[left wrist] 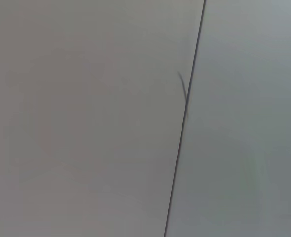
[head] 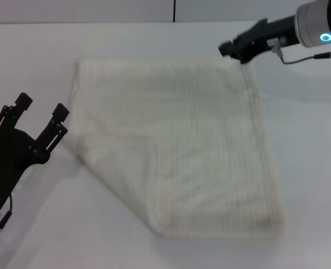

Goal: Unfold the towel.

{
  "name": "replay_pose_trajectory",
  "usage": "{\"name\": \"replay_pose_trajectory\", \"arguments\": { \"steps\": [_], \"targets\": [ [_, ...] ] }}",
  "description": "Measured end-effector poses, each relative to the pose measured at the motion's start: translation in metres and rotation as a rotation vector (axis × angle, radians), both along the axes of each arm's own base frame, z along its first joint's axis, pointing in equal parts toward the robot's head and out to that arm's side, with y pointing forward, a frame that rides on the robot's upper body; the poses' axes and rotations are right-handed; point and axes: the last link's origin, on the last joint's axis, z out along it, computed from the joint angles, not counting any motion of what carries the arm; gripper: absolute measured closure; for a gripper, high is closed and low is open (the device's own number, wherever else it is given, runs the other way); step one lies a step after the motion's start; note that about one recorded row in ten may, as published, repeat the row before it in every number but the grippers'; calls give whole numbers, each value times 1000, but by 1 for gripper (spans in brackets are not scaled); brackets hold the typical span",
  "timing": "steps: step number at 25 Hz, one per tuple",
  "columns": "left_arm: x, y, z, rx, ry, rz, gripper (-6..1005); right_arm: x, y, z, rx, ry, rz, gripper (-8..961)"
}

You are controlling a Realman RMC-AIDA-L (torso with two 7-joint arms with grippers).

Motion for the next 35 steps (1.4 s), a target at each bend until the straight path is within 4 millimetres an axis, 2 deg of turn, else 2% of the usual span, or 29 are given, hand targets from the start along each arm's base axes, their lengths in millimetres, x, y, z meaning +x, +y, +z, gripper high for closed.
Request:
{"name": "replay_pose_trajectory", "arguments": {
  "steps": [5, 15, 16, 17, 21, 22, 26, 28, 35],
  "targets": [
    [-1, 7, 3, -11, 15, -12, 187, 2, -4, -4, -71, -107, -70, 954],
    [-1, 18, 5, -46, 84, -50, 189, 22, -14, -10, -77, -109, -152, 954],
    [0, 21, 3, -66, 100, -62, 189, 25, -15, -10, -73, -105, -164, 954],
    [3, 32, -1, -152, 136, -95, 189, 28, -15, -9, -65, -102, -178, 954],
    [4, 45, -7, -242, 158, -90, 189, 32, -15, -7, -58, -120, -196, 954],
    [7, 58, -12, -327, 181, -80, 189, 35, -15, -6, -56, -141, -207, 954],
    [14, 68, -14, -383, 189, -102, 188, 36, -16, -7, -56, -147, -217, 954],
    [23, 78, -15, -443, 175, -115, 188, 37, -16, -7, -54, -148, -222, 954],
    [34, 91, -14, -554, 145, -117, 211, 41, -16, -5, -51, -170, -234, 954]
  ]
}}
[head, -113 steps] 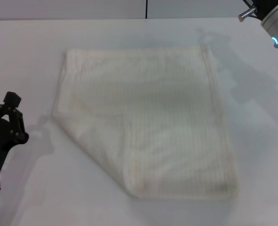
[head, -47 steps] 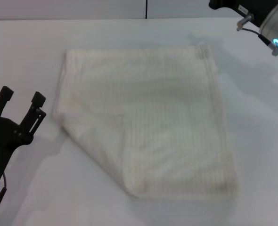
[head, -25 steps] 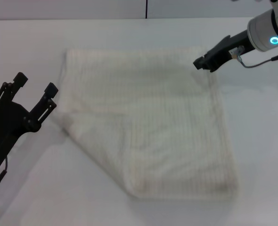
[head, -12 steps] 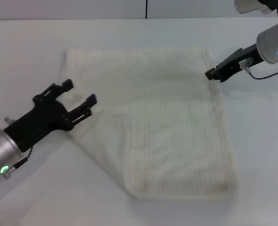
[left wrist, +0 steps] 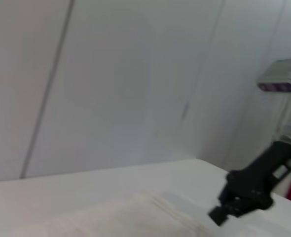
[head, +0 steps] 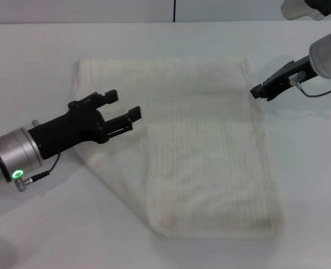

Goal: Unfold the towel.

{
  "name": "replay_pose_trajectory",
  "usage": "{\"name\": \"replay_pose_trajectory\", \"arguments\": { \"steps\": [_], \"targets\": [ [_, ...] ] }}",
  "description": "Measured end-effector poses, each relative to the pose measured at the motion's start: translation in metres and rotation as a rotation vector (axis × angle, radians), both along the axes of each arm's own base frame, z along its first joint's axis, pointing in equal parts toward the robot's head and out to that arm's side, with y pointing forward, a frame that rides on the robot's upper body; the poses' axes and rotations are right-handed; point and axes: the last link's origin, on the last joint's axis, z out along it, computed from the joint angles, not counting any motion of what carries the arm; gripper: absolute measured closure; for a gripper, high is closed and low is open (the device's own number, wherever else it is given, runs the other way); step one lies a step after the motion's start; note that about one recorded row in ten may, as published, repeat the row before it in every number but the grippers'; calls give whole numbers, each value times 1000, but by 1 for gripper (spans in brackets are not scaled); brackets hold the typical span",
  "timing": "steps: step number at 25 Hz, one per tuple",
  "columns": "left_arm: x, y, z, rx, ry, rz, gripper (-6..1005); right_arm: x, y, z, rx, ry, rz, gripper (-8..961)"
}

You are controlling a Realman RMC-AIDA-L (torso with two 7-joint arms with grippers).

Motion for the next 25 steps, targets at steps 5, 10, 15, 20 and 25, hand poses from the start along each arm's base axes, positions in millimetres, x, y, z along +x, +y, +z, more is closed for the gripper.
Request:
{"name": "replay_pose_trajectory", "arguments": {
  "steps": [5, 10, 15, 20, 25],
  "targets": [
    [16, 8, -5, -174, 59, -49, 228, -2, 2, -1, 4, -2, 6, 954],
    [20, 10, -8, -206, 76, -63, 269, -4, 2, -2, 0, -5, 11, 954],
    [19, 12, -9, -199, 91, -58, 406, -5, 0, -5, -15, -6, 14, 954],
    [16, 14, -9, -188, 109, -47, 399, -5, -2, -8, -24, -10, 12, 955],
    [15, 14, -9, -186, 118, -44, 395, -9, -6, -20, -40, 3, 14, 955]
  ]
}}
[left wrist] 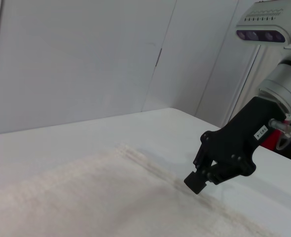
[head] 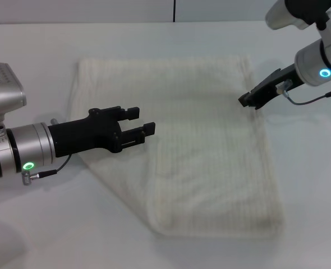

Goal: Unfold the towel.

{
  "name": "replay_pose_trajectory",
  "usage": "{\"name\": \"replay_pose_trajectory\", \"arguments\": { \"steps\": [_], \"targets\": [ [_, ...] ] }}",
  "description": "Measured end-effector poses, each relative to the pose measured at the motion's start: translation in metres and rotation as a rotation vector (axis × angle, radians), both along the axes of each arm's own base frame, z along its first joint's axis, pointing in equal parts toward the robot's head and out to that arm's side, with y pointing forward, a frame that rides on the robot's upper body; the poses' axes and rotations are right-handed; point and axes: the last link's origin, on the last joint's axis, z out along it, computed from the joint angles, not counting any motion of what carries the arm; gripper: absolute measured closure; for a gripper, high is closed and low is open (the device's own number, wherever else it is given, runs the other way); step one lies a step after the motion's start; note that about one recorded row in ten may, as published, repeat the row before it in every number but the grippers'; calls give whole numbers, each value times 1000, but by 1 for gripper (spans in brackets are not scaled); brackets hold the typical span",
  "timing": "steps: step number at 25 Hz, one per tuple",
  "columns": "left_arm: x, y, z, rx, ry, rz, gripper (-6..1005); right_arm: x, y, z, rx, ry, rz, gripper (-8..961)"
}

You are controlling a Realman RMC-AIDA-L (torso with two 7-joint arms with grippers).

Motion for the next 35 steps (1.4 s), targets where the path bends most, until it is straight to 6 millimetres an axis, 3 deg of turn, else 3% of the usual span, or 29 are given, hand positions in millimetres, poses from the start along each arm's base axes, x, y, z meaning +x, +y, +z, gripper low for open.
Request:
{"name": "replay_pose_trajectory", "arguments": {
  "steps": [21, 35],
  "targets": [
    [-4, -2, 1, 10, 9, 0, 402, 4, -5, -10, -5, -28, -14, 955],
    [5, -4, -17, -70, 47, -21, 402, 3, -5, -15, -6, -28, -16, 955]
  ]
}}
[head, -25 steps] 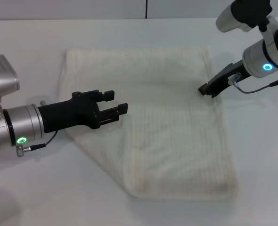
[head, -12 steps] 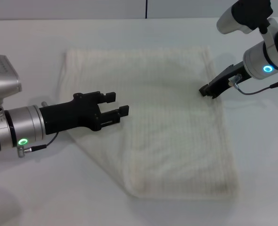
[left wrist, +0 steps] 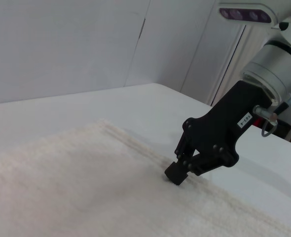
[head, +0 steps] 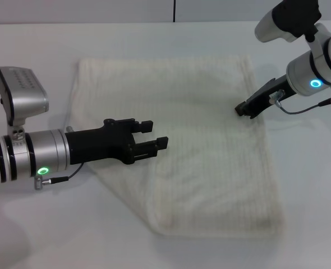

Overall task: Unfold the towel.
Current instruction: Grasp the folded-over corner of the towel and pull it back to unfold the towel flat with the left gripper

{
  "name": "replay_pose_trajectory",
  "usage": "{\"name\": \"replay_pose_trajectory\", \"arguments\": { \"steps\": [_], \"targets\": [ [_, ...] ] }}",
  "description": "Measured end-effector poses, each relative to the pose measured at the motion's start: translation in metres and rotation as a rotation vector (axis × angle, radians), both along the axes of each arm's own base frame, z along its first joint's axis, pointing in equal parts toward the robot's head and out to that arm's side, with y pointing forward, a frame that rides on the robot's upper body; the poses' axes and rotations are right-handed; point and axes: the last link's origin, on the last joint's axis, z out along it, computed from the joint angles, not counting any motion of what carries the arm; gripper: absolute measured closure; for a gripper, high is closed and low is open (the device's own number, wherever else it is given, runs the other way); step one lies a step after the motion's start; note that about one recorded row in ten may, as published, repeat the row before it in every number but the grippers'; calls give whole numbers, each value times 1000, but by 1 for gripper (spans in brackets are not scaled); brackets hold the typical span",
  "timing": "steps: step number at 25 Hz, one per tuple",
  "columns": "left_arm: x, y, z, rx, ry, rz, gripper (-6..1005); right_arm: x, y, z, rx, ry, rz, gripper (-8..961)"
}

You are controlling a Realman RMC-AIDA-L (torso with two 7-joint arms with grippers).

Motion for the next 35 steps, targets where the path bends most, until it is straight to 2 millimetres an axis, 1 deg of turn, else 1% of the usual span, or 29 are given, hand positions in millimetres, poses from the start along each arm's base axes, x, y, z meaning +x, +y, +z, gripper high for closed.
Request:
{"name": "replay_pose_trajectory", "arguments": {
  "steps": [6, 7, 8, 10, 12, 26, 35],
  "targets": [
    [5, 1, -6, -7, -8, 10, 402, 0, 0, 0, 0, -1, 2, 955],
    [7, 3, -16, -11, 16, 28, 401, 0, 0, 0, 0, -1, 4, 955],
    [7, 4, -19, -14, 26, 35, 401, 0, 0, 0, 0, -1, 4, 955],
    [7, 4, -19, -14, 26, 35, 401, 0, 0, 0, -1, -2, 4, 955],
    [7, 4, -24, -21, 43, 41, 401, 1, 0, 0, 2, -2, 4, 955],
    [0, 10, -20, 20, 74, 70, 401, 2, 0, 0, 6, -3, 4, 954],
    [-7, 7, -17, 6, 91, 75, 406, 1, -2, -3, 3, 3, 4, 954]
  ]
}}
